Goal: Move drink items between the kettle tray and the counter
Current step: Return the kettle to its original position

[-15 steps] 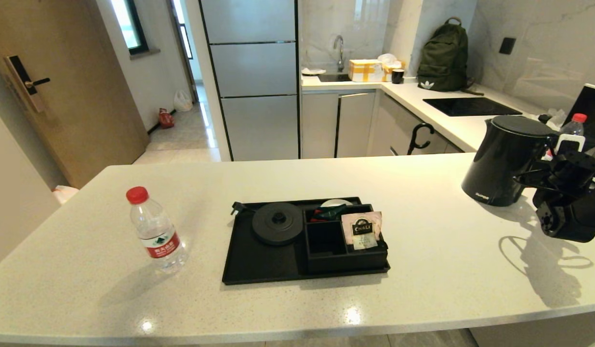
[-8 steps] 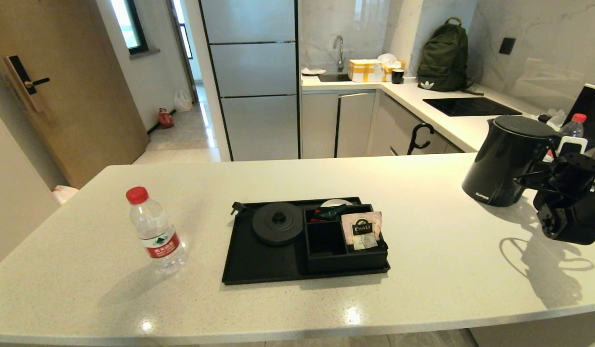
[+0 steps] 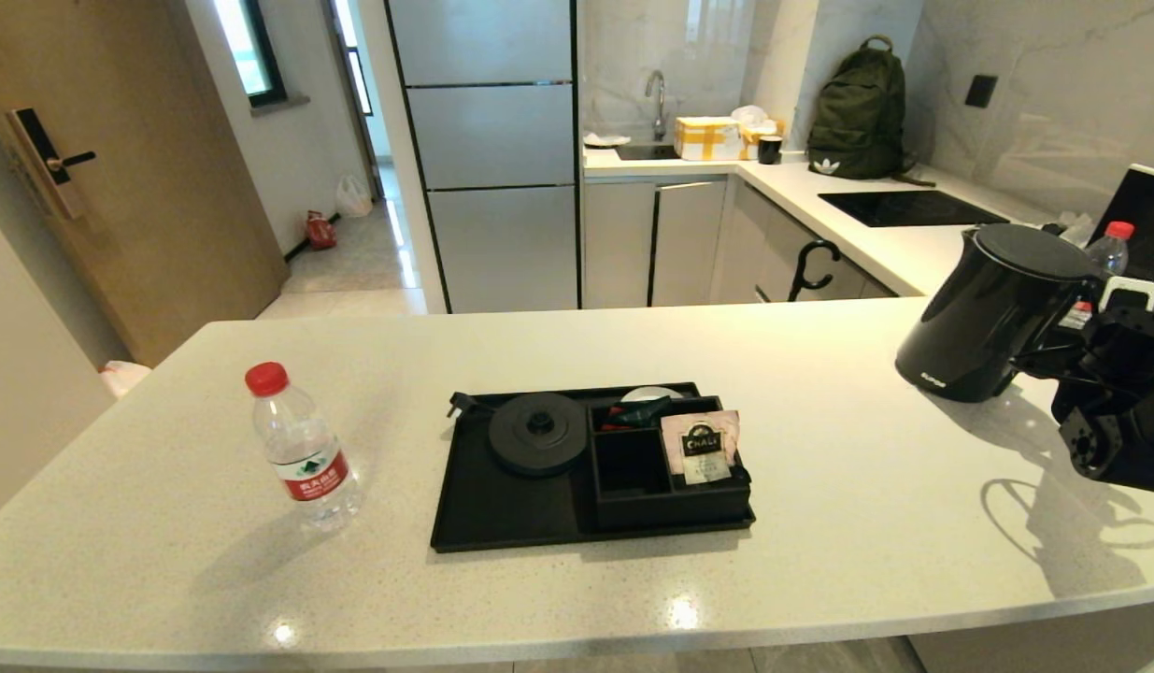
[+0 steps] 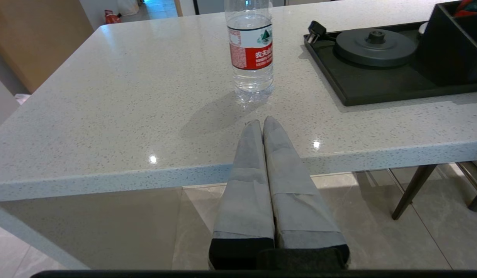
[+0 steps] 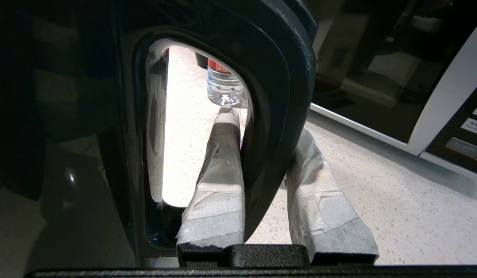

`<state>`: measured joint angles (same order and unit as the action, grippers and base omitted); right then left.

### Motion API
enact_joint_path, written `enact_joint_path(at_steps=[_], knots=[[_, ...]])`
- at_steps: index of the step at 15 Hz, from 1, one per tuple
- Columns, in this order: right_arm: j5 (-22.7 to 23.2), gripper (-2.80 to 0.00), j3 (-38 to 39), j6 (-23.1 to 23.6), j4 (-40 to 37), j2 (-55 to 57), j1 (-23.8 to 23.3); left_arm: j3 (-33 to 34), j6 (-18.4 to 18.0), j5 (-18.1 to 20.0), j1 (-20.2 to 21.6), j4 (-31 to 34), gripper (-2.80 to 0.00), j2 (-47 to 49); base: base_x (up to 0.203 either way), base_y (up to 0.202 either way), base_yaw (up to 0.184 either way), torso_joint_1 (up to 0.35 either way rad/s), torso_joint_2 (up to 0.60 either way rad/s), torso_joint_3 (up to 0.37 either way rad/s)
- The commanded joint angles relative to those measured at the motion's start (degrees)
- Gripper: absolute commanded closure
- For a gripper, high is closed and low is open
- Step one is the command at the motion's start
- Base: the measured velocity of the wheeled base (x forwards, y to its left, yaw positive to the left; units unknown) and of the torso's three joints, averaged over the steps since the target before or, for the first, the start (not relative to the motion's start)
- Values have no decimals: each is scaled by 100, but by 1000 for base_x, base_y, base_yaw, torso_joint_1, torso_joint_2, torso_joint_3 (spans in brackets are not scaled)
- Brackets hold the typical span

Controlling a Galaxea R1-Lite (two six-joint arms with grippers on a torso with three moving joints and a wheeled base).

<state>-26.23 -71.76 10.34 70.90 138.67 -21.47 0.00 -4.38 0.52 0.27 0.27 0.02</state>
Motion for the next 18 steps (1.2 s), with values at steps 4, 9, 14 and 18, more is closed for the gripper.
enact_joint_path(at_steps=[4,9,14,18], knots=[[-43,0,-402,60,-191,-98,32,0,-2,0,0,0,0,-2,0,0,0,0,0,0],[-48,0,-331,56,-211,-323,43,0,-2,0,7,0,0,-1,0,0,0,0,0,0],[-84,0,-107,27,-229,-663,74,0,-2,0,0,0,0,6,0,0,0,0,0,0],[-110,0,27,21,-222,-832,113,0,-2,0,0,0,0,-2,0,0,0,0,0,0]])
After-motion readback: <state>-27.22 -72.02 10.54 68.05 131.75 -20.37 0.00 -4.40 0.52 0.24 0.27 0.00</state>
